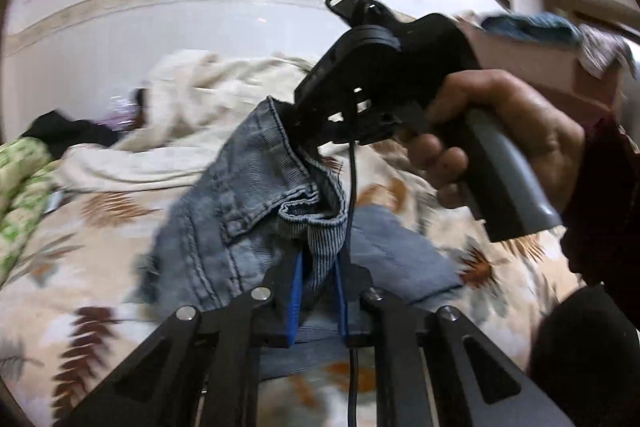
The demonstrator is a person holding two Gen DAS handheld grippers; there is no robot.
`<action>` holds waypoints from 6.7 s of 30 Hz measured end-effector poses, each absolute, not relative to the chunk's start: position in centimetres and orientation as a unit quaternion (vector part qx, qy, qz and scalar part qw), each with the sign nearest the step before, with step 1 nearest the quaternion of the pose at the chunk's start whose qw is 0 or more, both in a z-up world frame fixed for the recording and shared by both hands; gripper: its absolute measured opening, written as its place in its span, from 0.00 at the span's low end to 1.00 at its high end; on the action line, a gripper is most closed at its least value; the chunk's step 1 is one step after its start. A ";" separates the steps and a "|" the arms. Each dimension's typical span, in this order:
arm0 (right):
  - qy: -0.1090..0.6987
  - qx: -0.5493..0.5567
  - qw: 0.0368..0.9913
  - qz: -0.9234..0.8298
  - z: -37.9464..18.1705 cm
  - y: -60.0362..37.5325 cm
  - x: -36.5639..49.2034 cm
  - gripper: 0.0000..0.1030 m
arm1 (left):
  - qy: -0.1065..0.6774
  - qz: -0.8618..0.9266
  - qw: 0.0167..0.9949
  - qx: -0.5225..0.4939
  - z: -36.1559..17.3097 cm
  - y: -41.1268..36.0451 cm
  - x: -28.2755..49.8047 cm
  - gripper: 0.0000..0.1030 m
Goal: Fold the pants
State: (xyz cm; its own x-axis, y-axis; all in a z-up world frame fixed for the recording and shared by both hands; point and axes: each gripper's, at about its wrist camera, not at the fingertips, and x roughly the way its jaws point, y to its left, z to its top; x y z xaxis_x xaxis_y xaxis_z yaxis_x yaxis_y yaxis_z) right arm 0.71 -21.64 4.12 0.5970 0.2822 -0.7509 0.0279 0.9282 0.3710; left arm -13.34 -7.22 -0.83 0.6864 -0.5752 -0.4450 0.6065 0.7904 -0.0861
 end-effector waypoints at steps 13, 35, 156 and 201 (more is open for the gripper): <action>0.406 0.342 0.845 0.061 -0.9 -37.4 -3.9 0.13 | 0.274 -0.387 0.875 0.097 -3.0 -16.8 -12.7 0.12; 0.417 0.340 0.832 0.137 -3.5 -32.4 -1.3 0.11 | 0.282 -0.371 0.878 0.108 -3.9 -15.9 -14.3 0.12; 0.438 0.128 0.889 -0.026 -7.8 -27.5 -4.2 0.97 | 0.431 -0.160 0.885 0.070 -9.8 -7.0 2.0 1.00; 0.462 0.112 0.879 0.021 -6.4 -25.6 -10.2 0.56 | 0.471 -0.218 0.849 0.100 -9.6 -5.4 -3.0 1.00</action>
State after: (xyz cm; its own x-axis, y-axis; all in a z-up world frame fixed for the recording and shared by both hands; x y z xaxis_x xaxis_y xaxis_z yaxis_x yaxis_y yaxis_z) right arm -10.18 -25.57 -6.37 0.5719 0.1410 -0.8081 0.0662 0.9740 0.2168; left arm -3.04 -5.45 -9.58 0.4608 -0.2760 -0.8435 0.4649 0.8846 -0.0355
